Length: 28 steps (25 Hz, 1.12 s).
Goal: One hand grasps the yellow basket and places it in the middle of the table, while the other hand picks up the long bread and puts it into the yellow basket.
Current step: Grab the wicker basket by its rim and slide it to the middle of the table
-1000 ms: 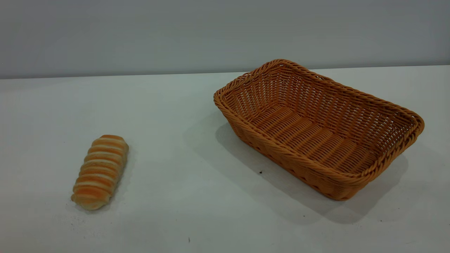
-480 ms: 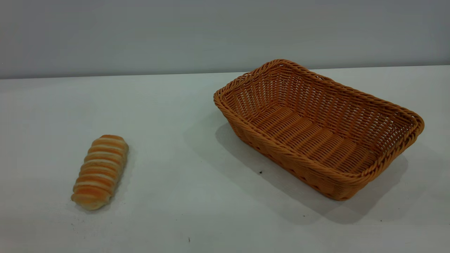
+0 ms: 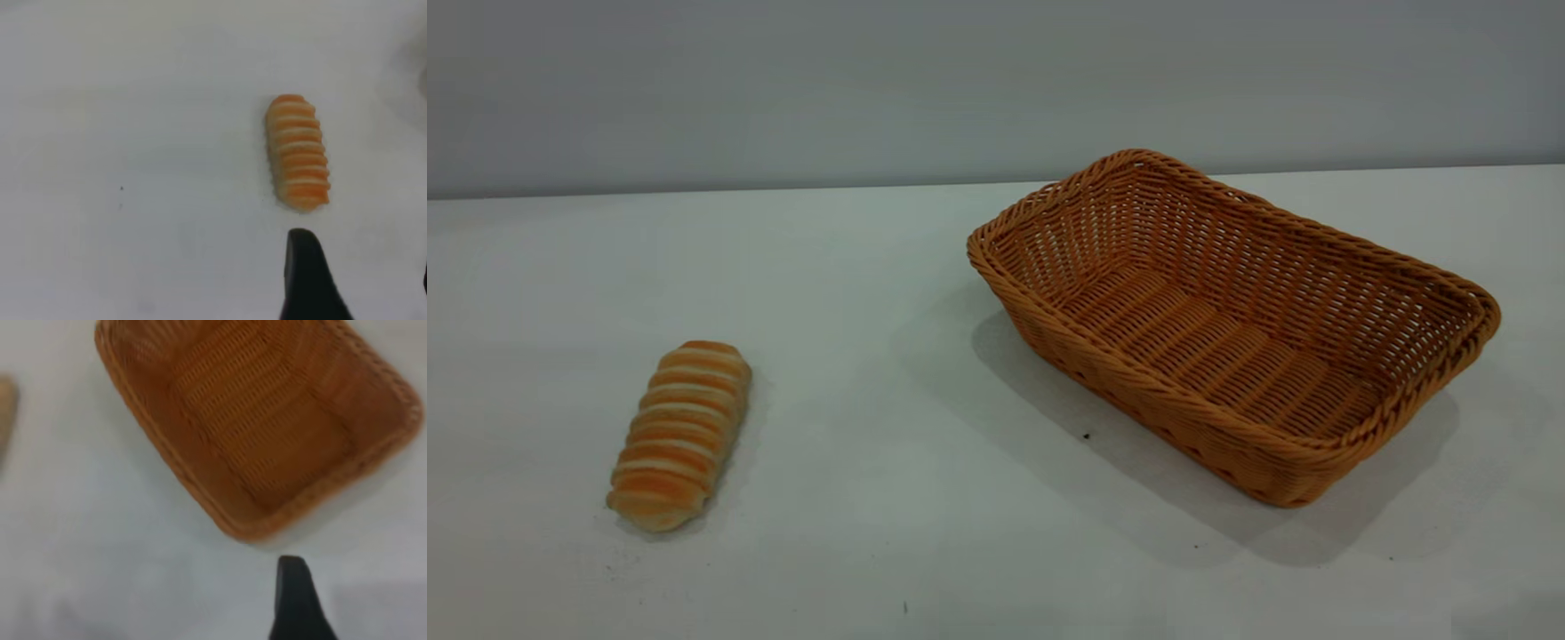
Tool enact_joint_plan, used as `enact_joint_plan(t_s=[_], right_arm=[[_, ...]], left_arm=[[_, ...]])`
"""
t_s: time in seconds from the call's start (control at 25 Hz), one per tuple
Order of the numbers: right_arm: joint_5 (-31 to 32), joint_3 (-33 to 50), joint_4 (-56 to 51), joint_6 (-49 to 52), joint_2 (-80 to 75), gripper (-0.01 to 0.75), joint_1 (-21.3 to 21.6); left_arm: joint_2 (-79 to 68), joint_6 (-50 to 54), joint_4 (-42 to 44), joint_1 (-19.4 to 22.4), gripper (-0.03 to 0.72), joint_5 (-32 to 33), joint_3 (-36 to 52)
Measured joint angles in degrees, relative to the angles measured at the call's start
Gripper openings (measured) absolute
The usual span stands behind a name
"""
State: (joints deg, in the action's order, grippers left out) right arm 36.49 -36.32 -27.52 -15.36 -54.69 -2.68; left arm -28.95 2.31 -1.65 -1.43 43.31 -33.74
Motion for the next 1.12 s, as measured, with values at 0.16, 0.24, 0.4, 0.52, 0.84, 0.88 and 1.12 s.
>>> enact_joint_plan(t_s=[0.16,0.24,0.4,0.52,0.84,0.88,1.12], right_arm=[[-5.90,0.00,-10.08,-1.77,-11.81,0.519,0.00],[-8.63,0.00,-14.14,-3.95,-17.79,0.519,0.00],[-13.60,-0.34,-22.54,-9.27,-29.76,0.519,0.00],[-15.78,-0.36,-27.63,-12.87,-36.38,0.519,0.00],[-18.69,-3.35,-37.29,-19.71,-46.38,0.521,0.00],[-19.00,-3.56,-37.59,-19.70,-47.12,0.521,0.00],[-22.90,-4.00,-39.53,-19.70,-49.70,0.504,0.00]], left_arm=[[-0.31,0.00,0.00,0.00,0.465,-0.41,0.00],[-0.31,0.00,0.00,0.00,0.465,-0.36,0.00],[-0.31,0.00,0.00,0.00,0.465,-0.36,0.00],[-0.31,0.00,0.00,0.00,0.465,-0.36,0.00],[-0.31,0.00,0.00,0.00,0.465,-0.30,0.00],[-0.31,0.00,0.00,0.00,0.465,-0.24,0.00],[-0.31,0.00,0.00,0.00,0.465,0.56,0.00]])
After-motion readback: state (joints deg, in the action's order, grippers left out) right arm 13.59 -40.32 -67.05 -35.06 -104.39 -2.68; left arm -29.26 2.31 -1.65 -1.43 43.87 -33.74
